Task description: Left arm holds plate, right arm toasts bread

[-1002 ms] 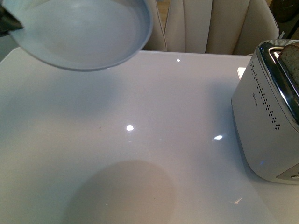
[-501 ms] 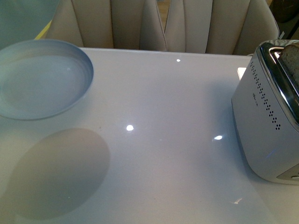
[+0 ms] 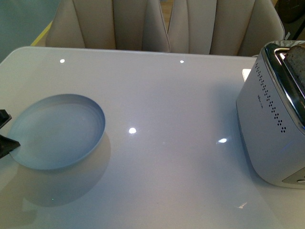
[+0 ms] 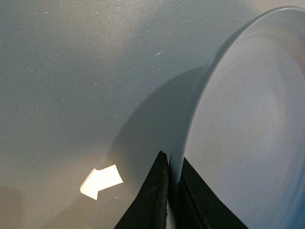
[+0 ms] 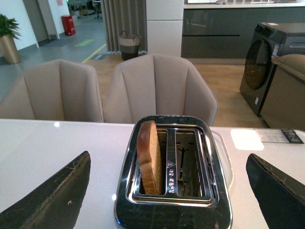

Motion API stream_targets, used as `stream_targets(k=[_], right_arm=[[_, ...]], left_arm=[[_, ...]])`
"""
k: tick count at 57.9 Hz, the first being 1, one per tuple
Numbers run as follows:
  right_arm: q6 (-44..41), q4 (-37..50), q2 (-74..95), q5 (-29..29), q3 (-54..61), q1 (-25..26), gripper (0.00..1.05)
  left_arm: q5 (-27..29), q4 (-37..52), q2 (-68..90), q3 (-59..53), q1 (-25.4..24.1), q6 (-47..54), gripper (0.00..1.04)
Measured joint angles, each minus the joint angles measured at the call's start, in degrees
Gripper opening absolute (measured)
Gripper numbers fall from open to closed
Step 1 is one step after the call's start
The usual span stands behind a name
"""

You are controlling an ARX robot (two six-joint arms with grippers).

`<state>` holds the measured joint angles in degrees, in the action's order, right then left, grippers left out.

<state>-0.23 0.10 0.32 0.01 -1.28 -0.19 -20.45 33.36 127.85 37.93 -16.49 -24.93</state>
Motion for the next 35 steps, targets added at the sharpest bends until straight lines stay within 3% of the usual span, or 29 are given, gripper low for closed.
stream_targets(k=[22,35], right_arm=[[0.0,0.0,0.0,0.0,0.0,0.0,0.96],[0.0,0.0,0.0,0.0,0.0,0.0,0.96]], left_arm=[[-1.3,2.3,5.3,0.4,-3.0,2.9,0.04],[-1.7,3.4,3.3,-0.9,-3.2,3.2,0.51]])
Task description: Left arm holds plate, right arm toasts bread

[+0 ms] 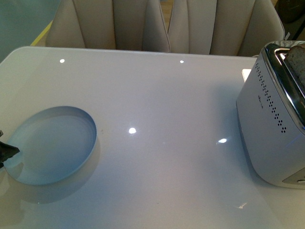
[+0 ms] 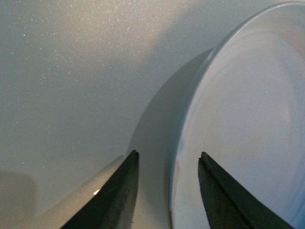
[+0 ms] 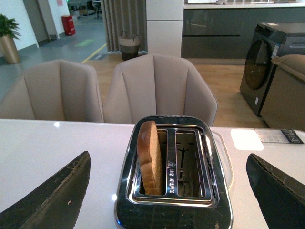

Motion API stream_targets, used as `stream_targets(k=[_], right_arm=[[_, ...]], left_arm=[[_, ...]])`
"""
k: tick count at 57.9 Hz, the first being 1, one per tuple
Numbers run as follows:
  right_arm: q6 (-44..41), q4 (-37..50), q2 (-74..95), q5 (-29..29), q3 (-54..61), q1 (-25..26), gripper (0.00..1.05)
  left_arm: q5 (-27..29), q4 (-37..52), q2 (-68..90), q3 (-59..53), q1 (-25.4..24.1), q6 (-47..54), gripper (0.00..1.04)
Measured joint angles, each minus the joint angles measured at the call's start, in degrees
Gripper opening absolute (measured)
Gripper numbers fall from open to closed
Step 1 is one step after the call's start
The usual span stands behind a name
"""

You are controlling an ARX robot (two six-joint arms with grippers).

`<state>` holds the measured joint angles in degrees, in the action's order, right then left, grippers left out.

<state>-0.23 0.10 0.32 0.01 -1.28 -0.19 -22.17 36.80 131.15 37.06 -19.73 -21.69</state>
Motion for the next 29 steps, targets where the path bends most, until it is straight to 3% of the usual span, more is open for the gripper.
stream_targets(k=[12,29], right_arm=[[0.0,0.0,0.0,0.0,0.0,0.0,0.96],[0.0,0.0,0.0,0.0,0.0,0.0,0.96]], left_arm=[[0.9,-0.3,-15.7,-5.8,0.0,-1.0,0.99],[6.0,-5.7,-41.2,-8.4,4.4,-6.6,0.98]])
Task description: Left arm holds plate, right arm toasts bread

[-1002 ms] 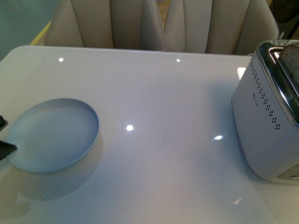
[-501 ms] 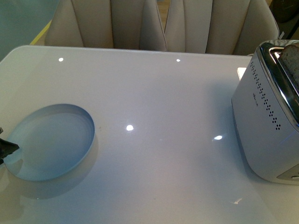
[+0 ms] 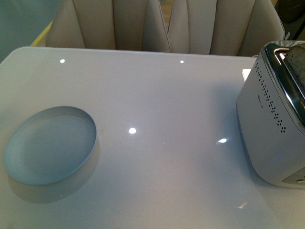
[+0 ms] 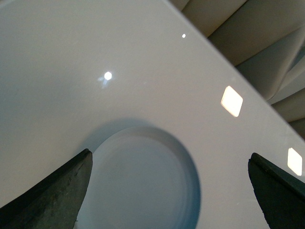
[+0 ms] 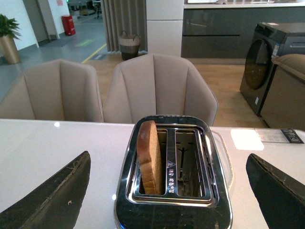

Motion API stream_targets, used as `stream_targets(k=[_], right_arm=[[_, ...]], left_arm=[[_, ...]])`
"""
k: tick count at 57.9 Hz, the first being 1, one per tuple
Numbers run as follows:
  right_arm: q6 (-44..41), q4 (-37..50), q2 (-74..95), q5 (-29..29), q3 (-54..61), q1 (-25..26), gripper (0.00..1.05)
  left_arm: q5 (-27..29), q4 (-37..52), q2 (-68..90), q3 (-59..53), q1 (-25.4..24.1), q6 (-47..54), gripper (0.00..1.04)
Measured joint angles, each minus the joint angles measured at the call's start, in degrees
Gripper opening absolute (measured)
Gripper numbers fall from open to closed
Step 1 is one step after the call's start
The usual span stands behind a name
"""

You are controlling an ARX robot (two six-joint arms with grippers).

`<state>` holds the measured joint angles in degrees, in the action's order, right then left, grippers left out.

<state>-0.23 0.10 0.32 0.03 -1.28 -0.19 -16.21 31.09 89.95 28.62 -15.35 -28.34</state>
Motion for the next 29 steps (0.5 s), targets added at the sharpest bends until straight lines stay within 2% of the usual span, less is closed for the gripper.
stream_targets(k=[15,26,27,29], right_arm=[[0.0,0.0,0.0,0.0,0.0,0.0,0.96],[0.0,0.0,0.0,0.0,0.0,0.0,0.96],[0.0,0.0,0.0,0.0,0.0,0.0,0.96],[0.0,0.0,0.0,0.0,0.0,0.0,0.96]], left_arm=[[9.5,-5.7,-15.6,0.2,8.3,-6.1,0.98],[19.3,-10.3,-25.7,0.8,16.9,-9.6,0.98],[19.6,-10.1,-25.9,0.8,17.3,-9.1,0.97],[20.9,-4.6,-27.2,-0.8,19.3,-4.1,0.89]])
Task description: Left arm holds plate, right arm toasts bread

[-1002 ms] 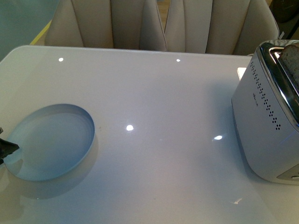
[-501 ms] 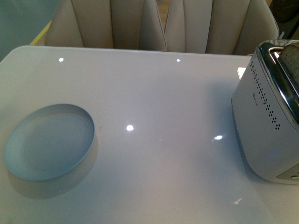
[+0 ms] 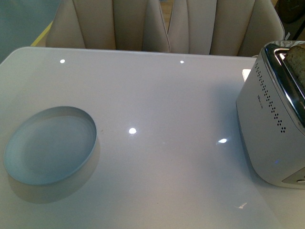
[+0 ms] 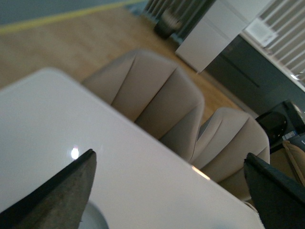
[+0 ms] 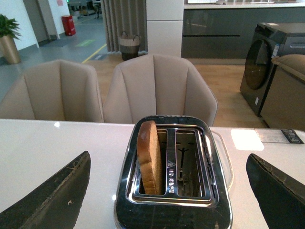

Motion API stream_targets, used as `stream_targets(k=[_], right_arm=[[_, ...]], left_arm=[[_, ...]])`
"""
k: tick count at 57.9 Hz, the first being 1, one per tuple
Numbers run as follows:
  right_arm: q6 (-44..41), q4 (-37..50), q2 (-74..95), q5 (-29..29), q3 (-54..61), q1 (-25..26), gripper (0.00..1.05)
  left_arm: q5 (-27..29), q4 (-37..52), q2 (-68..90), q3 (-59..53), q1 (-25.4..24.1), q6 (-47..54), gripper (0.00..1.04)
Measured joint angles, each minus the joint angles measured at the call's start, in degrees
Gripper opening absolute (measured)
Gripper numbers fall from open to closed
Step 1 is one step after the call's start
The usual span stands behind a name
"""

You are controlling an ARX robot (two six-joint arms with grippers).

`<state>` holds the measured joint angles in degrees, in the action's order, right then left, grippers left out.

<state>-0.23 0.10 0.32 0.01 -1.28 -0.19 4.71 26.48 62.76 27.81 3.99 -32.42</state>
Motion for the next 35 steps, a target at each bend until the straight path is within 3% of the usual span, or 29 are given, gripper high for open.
stream_targets(k=[3,8,26,35], right_arm=[[0.0,0.0,0.0,0.0,0.0,0.0,0.96],[0.0,0.0,0.0,0.0,0.0,0.0,0.96],[0.0,0.0,0.0,0.0,0.0,0.0,0.96],[0.0,0.0,0.0,0.0,0.0,0.0,0.96]], left_arm=[[2.0,6.9,-3.1,-3.5,2.2,10.3,0.78],[4.5,6.5,-9.5,-8.0,5.0,23.1,0.61],[1.1,5.8,-20.3,-17.8,2.1,31.1,0.03],[-4.3,4.0,-24.9,-20.7,-2.5,31.6,0.03]])
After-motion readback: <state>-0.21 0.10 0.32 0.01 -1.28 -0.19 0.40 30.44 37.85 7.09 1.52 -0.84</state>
